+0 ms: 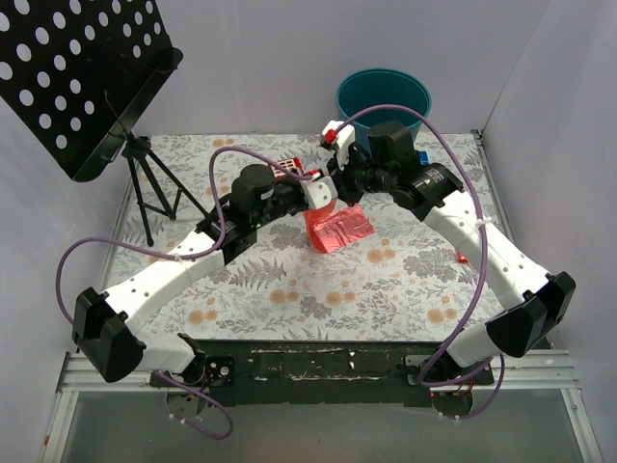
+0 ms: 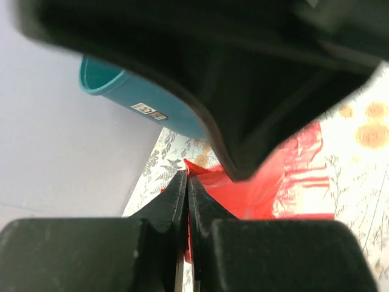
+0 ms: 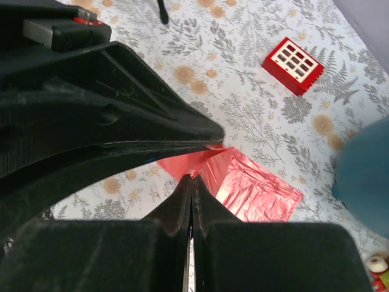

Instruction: Put the trash bags into the trash bin

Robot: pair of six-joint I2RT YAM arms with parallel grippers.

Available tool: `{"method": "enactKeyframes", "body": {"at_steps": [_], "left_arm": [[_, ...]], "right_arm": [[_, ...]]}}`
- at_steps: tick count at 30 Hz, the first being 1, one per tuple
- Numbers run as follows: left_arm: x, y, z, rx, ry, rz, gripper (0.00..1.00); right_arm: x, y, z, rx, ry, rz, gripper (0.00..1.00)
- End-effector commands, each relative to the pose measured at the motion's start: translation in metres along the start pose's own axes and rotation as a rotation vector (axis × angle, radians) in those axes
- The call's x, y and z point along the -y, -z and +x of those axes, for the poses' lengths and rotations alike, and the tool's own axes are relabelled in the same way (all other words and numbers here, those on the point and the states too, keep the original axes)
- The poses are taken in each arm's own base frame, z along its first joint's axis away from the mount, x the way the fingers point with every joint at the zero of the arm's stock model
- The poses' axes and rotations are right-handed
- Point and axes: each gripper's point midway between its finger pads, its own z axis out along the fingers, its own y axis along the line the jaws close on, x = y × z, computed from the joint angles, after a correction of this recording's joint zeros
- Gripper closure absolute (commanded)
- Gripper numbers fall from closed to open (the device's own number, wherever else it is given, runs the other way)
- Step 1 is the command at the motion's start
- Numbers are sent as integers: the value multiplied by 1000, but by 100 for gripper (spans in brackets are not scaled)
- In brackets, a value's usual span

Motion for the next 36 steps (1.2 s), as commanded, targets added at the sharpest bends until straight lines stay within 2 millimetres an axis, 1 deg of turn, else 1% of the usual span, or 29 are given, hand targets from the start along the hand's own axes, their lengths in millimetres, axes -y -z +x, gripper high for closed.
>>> {"method": "enactKeyframes", "body": {"at_steps": [1, 2, 4, 6, 7, 8, 11, 13, 14, 15, 16, 18, 20, 21, 22, 23, 25, 27, 28, 29, 30, 31, 33, 34, 36], "left_arm": [[22, 27, -20, 172, -280, 145, 100], [28, 30, -23, 203, -332, 170, 100], [29, 29, -29, 245, -421, 171, 100], [25, 27, -29, 251, -504, 160, 100], [19, 25, -34, 264, -546, 131, 100], [17, 23, -33, 259, -577, 120, 100], [9, 16, -23, 215, -590, 106, 100], [9, 14, -18, 205, -585, 109, 100], [11, 16, -23, 227, -578, 110, 100], [10, 19, -31, 260, -572, 105, 100], [12, 23, -39, 298, -558, 109, 100], [12, 32, -58, 372, -535, 108, 100], [7, 41, -74, 421, -510, 94, 100], [7, 43, -78, 431, -504, 94, 100], [5, 44, -80, 431, -504, 88, 100], [5, 44, -77, 413, -495, 93, 100], [3, 39, -66, 353, -451, 96, 100], [-1, 37, -54, 300, -411, 83, 100], [-3, 35, -50, 282, -398, 76, 100], [-4, 35, -47, 269, -379, 69, 100], [-7, 34, -44, 253, -355, 54, 100], [-9, 33, -44, 248, -339, 46, 100], [-15, 35, -45, 246, -324, 29, 100], [-15, 36, -46, 244, -319, 24, 100], [-16, 36, -46, 243, -312, 24, 100]], "right_arm": [[-15, 9, -20, 78, 15, -100, 99], [-15, 6, -20, 79, 6, -111, 99], [-16, -1, -18, 72, -8, -135, 99], [-18, -5, -10, 58, -6, -159, 99], [-20, -5, -7, 53, -2, -174, 99], [-24, -4, -6, 50, -4, -195, 99], [-39, 8, -21, 85, -4, -269, 99], [-39, 14, -28, 99, 11, -270, 99], [-33, 14, -29, 98, 14, -241, 99], [-26, 11, -26, 87, 5, -214, 99], [-16, 8, -20, 73, -7, -181, 99], [9, 0, -2, 25, -60, -95, 99], [29, -2, 8, 7, -126, -35, 99], [39, -1, 11, 8, -157, -10, 99], [44, 2, 11, 14, -179, 0, 99], [43, 4, 8, 31, -179, -13, 99], [34, 11, -3, 71, -134, -59, 99], [26, 21, -12, 111, -95, -90, 68], [22, 26, -14, 121, -73, -99, 57], [17, 29, -12, 124, -55, -116, 51], [12, 35, -12, 136, -21, -131, 48], [7, 37, -7, 136, 3, -145, 44], [6, 42, 0, 157, 48, -125, 37], [9, 41, 2, 161, 57, -102, 37], [10, 42, -2, 181, 91, -96, 36]]}}
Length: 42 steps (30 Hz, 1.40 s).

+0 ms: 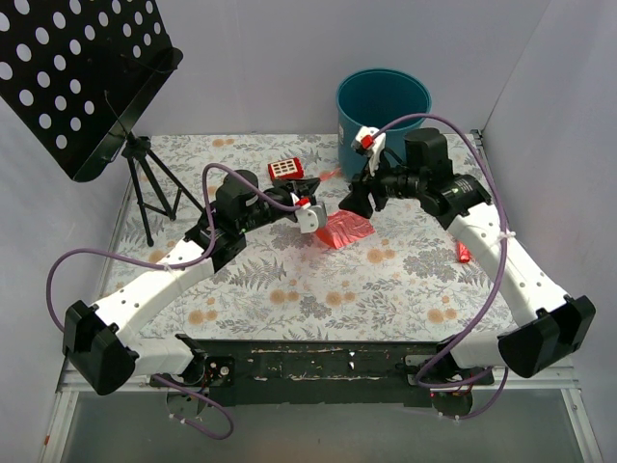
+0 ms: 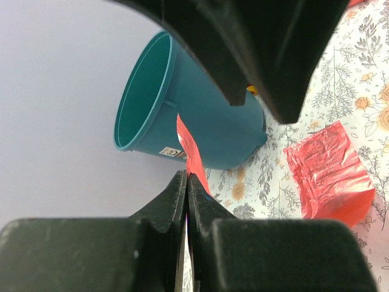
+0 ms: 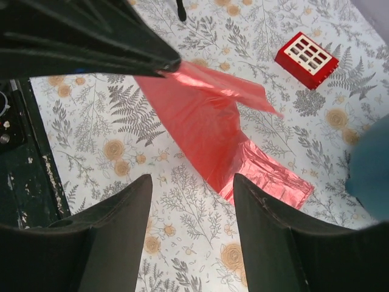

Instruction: Put the trash bags into the trash bin

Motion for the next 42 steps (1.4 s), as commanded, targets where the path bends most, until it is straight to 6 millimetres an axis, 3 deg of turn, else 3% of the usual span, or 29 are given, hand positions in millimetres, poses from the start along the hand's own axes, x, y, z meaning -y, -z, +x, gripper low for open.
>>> {"method": "enactKeyframes", "body": {"at_steps": [1, 6, 10, 15, 23, 25, 31, 35, 38, 42], "left_arm": [[-32, 13, -18, 15, 22, -88, 100], [-27, 16, -22, 32, 30, -50, 100], [-22, 21, -24, 37, 35, -10, 100], [-25, 21, -28, 47, 28, -10, 100], [-18, 23, -27, 49, 14, 8, 100], [-17, 24, -24, 41, 7, 4, 100], [-25, 22, -4, -38, -20, -56, 100], [-29, 14, 17, -99, -87, -99, 100], [-17, 4, 15, -49, -173, -35, 100], [-12, 6, -15, 100, -295, -16, 100]], "right_arm": [[-1, 10, -33, 124, 169, 13, 36], [10, 8, -58, 201, 316, 77, 36], [6, 8, -70, 245, 475, 54, 36], [-3, -4, -63, 231, 534, -24, 36], [8, -27, -61, 243, 486, -17, 39], [9, -31, -64, 249, 469, -20, 47], [-4, -33, -56, 213, 453, -93, 97], [-33, -28, -60, 214, 409, -208, 99], [-53, -32, -63, 221, 340, -293, 99], [-31, -50, -52, 176, 273, -204, 99]]}}
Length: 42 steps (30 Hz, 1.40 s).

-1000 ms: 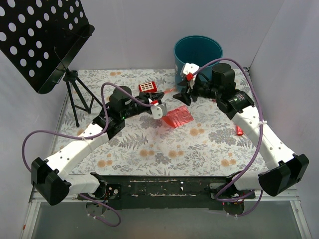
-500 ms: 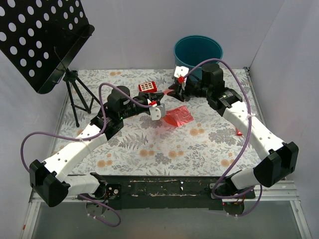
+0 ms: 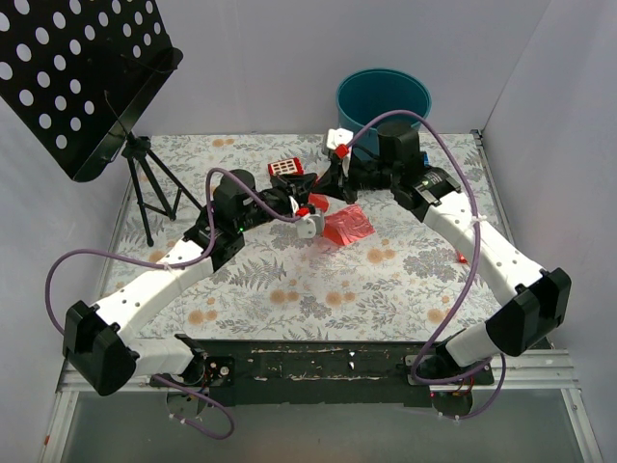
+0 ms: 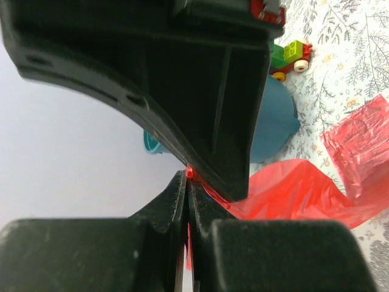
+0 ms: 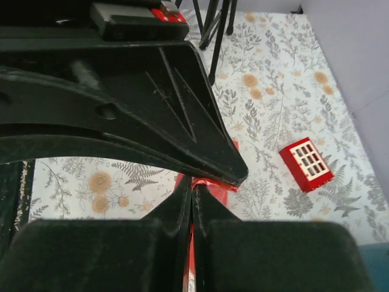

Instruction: Put the trash bags into the trash bin

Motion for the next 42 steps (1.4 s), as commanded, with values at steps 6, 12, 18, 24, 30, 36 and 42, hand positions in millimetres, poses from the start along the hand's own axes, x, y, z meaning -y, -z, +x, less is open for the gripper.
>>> {"method": "enactKeyframes", "body": {"at_steps": [6, 12, 18, 24, 30, 36, 42], "left_arm": [[10, 8, -32, 178, -190, 41, 100], [26, -3, 3, 59, -214, 105, 100], [31, 1, -3, 87, -218, 120, 100], [20, 4, -7, 81, -193, 75, 100], [21, -8, 10, 30, -160, 57, 100], [34, 6, -12, 104, -128, 91, 100], [48, -5, 13, 17, -113, 117, 100]], "right_arm": [[20, -9, 7, -36, -59, 83, 99], [-9, -1, -14, -54, -55, -26, 99], [15, -10, 0, -79, -106, 53, 99], [21, -16, 6, -104, -111, 60, 99], [-8, -13, -11, -67, -107, 7, 99], [44, -11, 20, -128, -142, 175, 99], [22, -16, 6, -94, -161, 107, 99]]}}
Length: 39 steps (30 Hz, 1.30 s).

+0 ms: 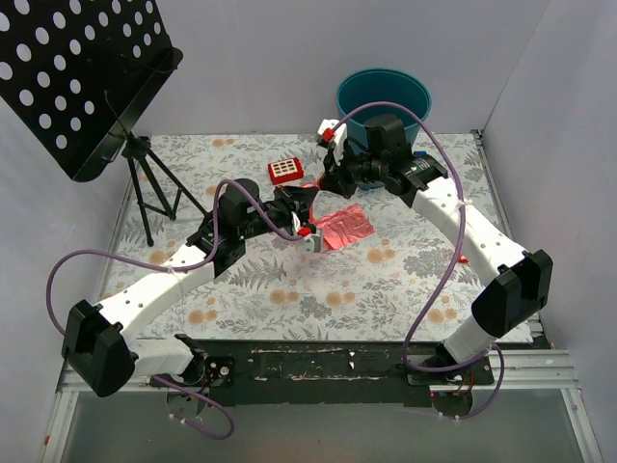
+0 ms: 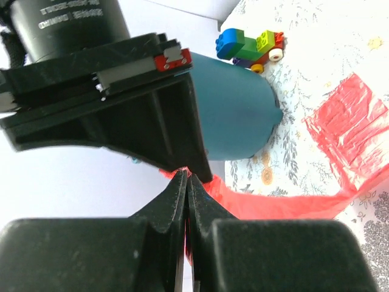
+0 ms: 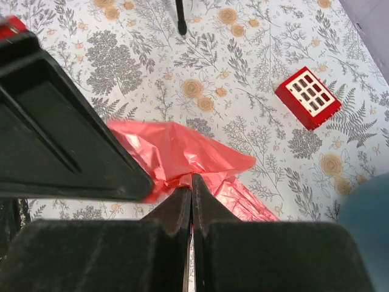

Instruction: Put the trash bags into the trash bin

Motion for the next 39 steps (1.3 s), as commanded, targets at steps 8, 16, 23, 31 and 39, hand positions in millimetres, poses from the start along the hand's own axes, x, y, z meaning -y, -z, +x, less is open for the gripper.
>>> {"method": "enactKeyframes", "body": {"at_steps": [8, 16, 23, 31, 39], "left_arm": [[-4, -24, 34, -117, 119, -66, 100], [-28, 4, 7, -70, 120, -109, 100], [2, -12, 31, -125, 130, -43, 100], [-12, -6, -14, 56, 86, -41, 100], [-17, -19, 10, -38, 48, -58, 100]], "right_arm": [[-33, 7, -17, 55, 83, -26, 99], [-4, 6, 11, -12, 81, 56, 99], [-27, 19, -20, 78, 80, 0, 99], [-7, 5, 13, -1, 79, 72, 99], [-37, 8, -10, 52, 66, -18, 99]]}}
